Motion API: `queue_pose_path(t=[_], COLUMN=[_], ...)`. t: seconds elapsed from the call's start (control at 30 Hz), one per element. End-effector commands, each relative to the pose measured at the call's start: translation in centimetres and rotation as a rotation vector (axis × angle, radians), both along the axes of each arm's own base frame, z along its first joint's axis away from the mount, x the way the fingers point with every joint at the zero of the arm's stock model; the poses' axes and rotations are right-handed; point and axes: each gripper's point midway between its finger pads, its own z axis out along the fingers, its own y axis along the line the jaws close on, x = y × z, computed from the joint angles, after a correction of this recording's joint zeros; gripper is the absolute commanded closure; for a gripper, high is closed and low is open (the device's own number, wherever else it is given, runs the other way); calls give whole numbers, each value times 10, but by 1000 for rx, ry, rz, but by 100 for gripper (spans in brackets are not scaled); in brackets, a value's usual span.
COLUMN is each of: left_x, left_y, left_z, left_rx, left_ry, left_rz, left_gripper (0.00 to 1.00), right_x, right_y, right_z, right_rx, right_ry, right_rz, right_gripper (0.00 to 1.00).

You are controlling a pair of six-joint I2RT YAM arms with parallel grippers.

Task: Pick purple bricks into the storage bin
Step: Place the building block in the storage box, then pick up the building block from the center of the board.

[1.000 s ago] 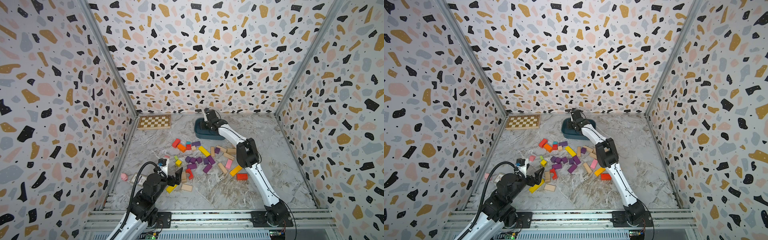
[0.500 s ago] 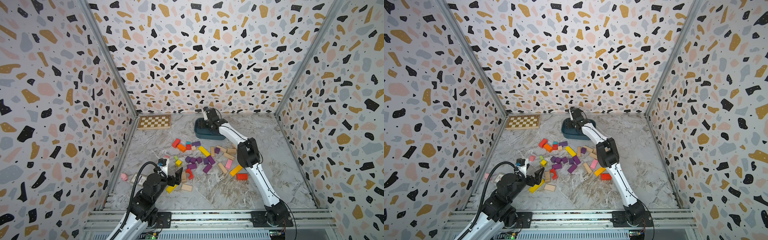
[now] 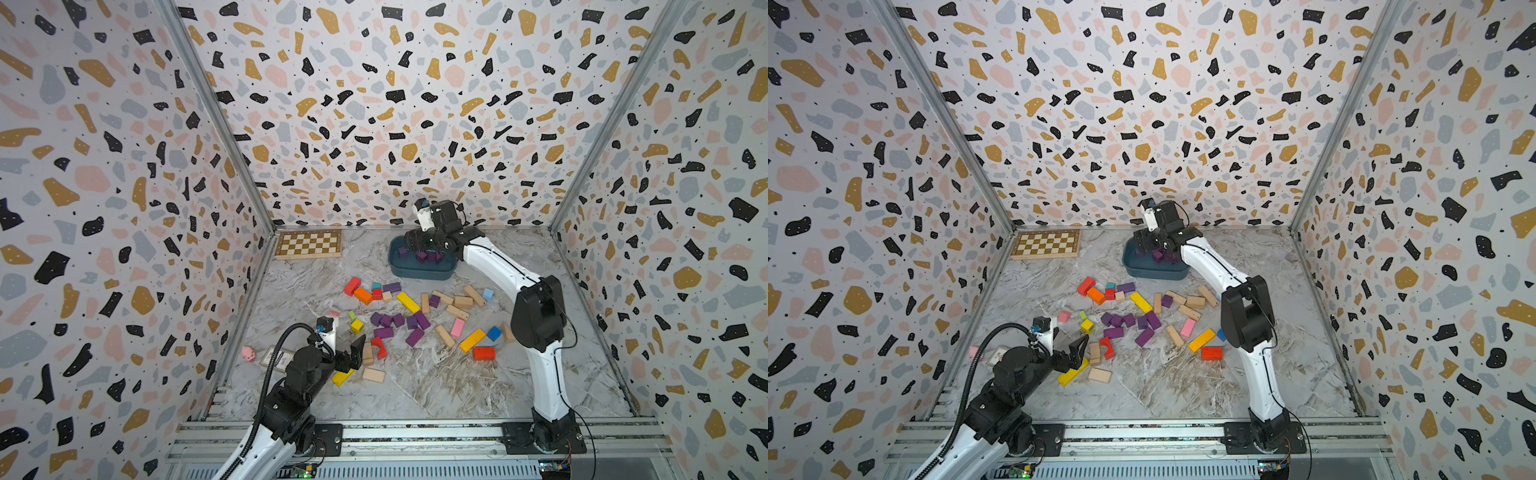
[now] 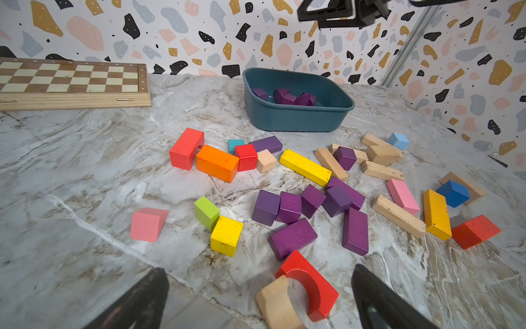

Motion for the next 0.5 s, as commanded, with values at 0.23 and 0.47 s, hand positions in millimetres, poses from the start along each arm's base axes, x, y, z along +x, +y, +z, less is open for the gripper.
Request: queue_pose_path(t=[0.23,0.47], left_x=[2,2], left_y=[-5,-6], left_z=[11,10], left_rx=[-11,-9], left_ry=[-38,-34], left_rz=[-24,-27], left_gripper=[1,1], right_x=[-93,-118], right_y=[-58,-73], right_z=[-42,-82], right_rx=[-102,-117], right_ry=[96,189], right_rz=[26,34], right_gripper=[23,28])
